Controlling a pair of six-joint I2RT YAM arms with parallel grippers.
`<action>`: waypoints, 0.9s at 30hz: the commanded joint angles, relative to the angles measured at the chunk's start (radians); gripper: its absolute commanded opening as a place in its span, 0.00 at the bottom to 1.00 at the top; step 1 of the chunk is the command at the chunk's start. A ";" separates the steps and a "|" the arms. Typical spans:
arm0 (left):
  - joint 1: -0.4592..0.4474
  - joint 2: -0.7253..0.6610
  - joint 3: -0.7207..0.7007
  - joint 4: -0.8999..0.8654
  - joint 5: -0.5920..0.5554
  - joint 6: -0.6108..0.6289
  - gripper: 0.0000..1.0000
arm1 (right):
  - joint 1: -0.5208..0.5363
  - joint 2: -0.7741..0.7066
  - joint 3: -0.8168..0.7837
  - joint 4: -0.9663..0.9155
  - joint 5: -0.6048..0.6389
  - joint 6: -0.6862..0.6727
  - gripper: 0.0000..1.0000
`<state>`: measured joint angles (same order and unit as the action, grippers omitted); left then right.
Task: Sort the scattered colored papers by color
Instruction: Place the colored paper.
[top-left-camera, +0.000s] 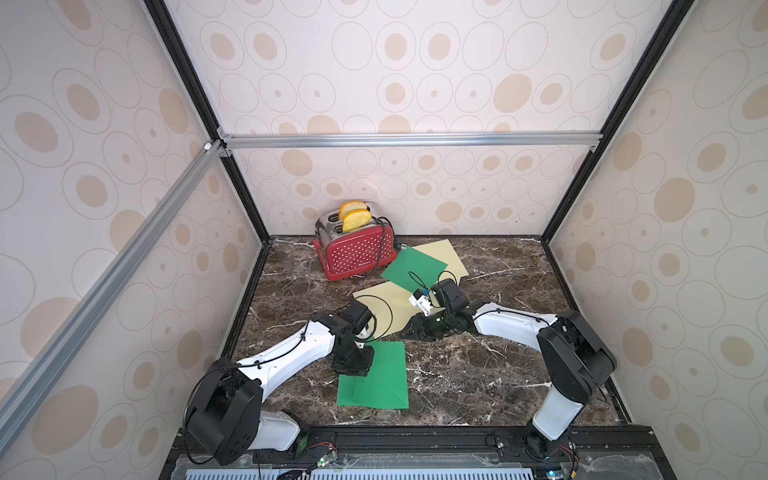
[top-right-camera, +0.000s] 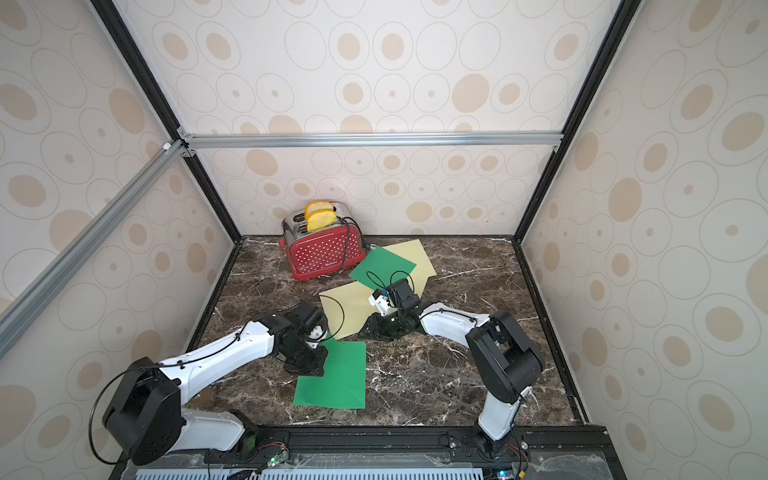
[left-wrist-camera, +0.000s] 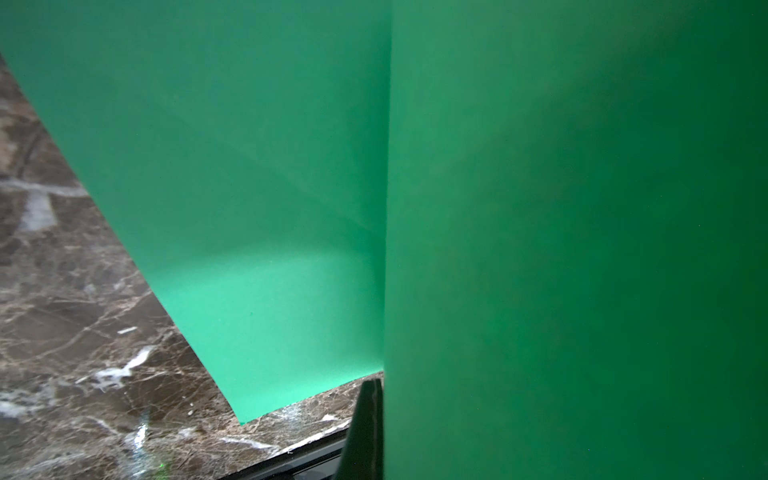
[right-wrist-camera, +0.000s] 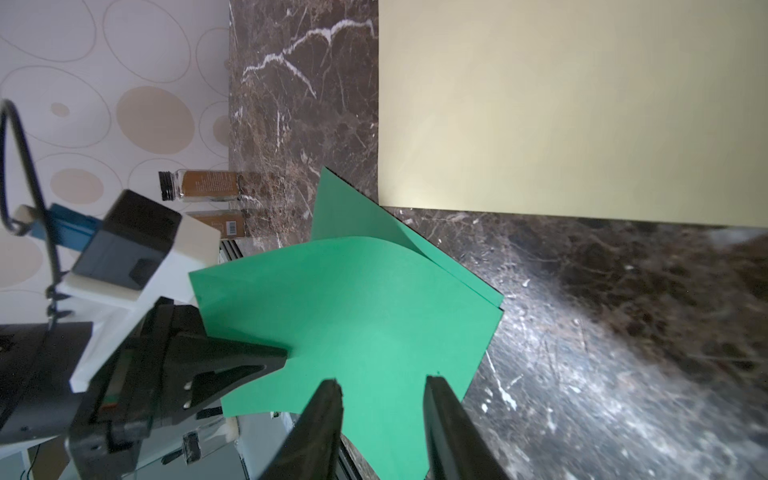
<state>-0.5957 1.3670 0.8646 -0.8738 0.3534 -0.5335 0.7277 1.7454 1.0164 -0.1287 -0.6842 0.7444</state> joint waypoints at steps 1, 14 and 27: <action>-0.003 0.006 0.040 -0.022 -0.030 0.020 0.00 | 0.019 0.019 0.014 -0.011 -0.013 -0.014 0.36; -0.001 0.006 0.046 -0.027 -0.089 -0.003 0.00 | 0.025 0.039 0.040 -0.042 -0.011 -0.037 0.37; -0.001 0.014 0.043 0.021 -0.080 -0.054 0.00 | 0.030 0.059 0.057 -0.055 -0.019 -0.042 0.37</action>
<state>-0.5957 1.3712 0.8757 -0.8661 0.2821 -0.5632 0.7471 1.7939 1.0470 -0.1631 -0.6880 0.7185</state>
